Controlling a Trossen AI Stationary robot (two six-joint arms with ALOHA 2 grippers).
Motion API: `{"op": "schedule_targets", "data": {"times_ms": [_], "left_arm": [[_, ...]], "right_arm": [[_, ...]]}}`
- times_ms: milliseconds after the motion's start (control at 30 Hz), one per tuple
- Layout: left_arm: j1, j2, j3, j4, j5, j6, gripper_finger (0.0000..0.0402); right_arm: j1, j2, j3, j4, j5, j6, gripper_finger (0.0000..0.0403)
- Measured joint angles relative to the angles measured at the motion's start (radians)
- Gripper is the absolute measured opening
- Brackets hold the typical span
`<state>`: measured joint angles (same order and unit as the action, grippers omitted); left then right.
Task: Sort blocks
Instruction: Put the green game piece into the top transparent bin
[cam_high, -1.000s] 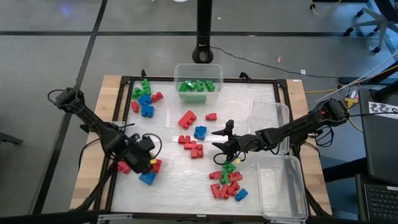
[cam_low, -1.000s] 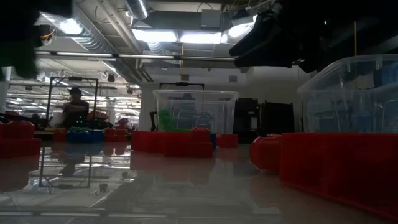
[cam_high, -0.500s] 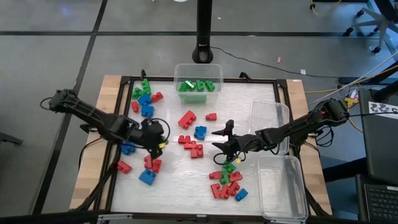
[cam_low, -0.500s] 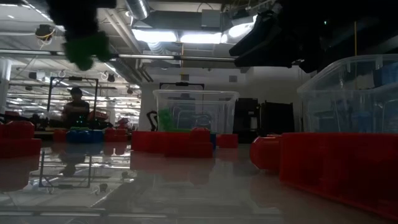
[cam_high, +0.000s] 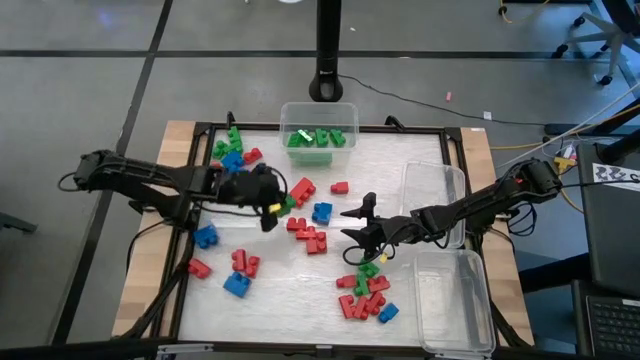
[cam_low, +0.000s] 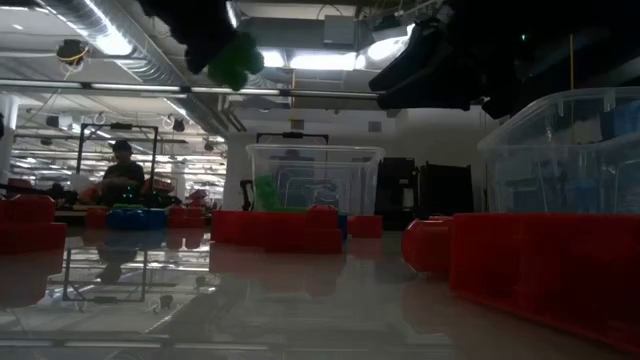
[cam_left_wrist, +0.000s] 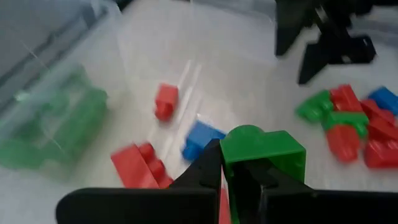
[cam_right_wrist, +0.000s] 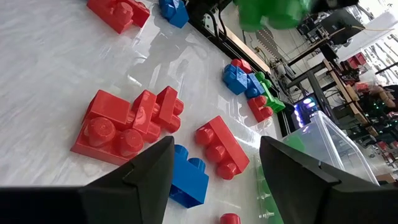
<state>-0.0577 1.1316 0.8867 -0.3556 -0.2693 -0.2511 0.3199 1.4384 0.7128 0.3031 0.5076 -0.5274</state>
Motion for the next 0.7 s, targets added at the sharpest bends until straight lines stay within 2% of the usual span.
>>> {"op": "schedule_targets", "data": {"times_ms": [367, 700], "left_arm": [[0.220, 0.016, 0.000, 0.212, 0.053, 0.167, 0.0009], [0.420, 0.187, 0.000, 0.445, 0.183, 0.225, 0.0009]], "right_arm": [[0.000, 0.000, 0.000, 0.000, 0.001, -0.001, 0.0234], [0.000, 0.000, 0.000, 0.000, 0.001, -0.001, 0.0234]]}}
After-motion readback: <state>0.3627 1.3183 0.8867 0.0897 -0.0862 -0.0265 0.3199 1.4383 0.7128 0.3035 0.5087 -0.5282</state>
